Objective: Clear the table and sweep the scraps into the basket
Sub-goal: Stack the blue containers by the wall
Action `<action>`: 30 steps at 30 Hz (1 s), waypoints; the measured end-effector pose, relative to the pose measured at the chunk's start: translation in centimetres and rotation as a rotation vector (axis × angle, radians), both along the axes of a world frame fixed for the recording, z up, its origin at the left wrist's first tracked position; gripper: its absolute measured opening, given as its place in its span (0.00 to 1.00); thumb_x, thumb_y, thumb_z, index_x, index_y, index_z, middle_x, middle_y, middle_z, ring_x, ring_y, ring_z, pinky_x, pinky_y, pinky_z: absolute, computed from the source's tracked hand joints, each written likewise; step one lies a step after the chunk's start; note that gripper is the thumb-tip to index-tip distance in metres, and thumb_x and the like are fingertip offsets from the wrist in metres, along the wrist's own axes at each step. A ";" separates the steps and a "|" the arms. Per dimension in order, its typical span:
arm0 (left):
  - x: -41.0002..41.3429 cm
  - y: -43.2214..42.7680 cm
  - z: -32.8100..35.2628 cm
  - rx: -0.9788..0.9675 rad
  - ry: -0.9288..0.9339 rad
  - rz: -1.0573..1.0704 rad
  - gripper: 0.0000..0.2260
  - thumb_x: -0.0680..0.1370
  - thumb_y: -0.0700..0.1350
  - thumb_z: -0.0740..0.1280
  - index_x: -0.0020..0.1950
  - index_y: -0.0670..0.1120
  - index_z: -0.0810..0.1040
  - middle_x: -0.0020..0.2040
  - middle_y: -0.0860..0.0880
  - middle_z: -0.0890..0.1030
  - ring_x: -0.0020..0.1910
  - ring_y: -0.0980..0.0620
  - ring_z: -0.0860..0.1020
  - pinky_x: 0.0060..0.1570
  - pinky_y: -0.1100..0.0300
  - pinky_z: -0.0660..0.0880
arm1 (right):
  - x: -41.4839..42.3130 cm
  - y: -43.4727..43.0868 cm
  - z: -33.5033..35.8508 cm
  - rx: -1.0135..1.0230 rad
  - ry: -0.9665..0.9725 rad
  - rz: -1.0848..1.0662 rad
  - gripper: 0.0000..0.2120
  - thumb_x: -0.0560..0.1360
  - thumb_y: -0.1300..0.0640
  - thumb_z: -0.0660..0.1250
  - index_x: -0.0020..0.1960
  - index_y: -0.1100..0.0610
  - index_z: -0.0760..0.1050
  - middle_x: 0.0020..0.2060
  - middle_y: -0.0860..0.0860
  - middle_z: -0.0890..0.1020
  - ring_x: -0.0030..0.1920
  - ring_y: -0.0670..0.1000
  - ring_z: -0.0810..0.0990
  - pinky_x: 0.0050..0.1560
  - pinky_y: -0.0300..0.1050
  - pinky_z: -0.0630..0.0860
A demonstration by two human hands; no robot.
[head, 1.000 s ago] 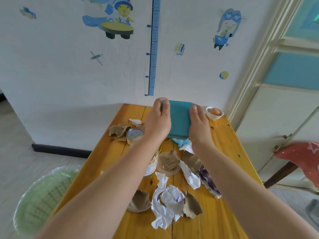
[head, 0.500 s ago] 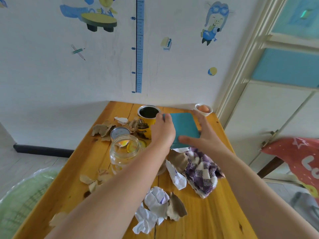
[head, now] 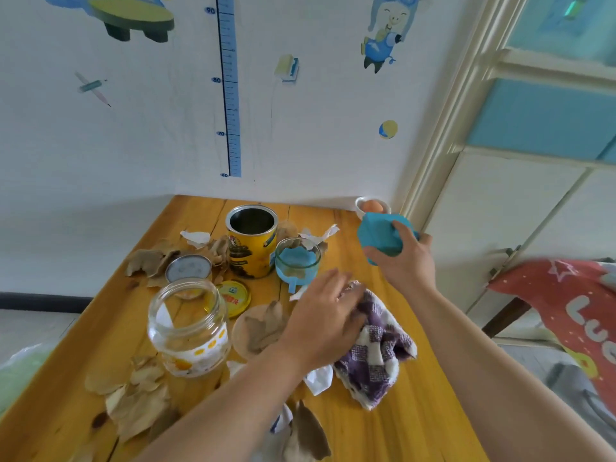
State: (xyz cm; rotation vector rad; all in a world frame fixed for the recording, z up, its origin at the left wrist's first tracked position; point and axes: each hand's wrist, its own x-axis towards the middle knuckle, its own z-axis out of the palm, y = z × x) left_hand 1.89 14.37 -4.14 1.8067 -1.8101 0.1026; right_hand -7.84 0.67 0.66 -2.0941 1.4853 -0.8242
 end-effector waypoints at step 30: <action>0.9 -1.3 -4.3 0.013 -0.111 0.041 0.18 0.72 0.59 0.59 0.53 0.51 0.78 0.54 0.51 0.80 0.61 0.47 0.75 0.65 0.50 0.67 | 11.5 -11.2 -5.0 -0.350 0.692 0.233 0.18 0.80 0.58 0.54 0.69 0.55 0.65 0.63 0.55 0.70 0.55 0.58 0.76 0.38 0.46 0.70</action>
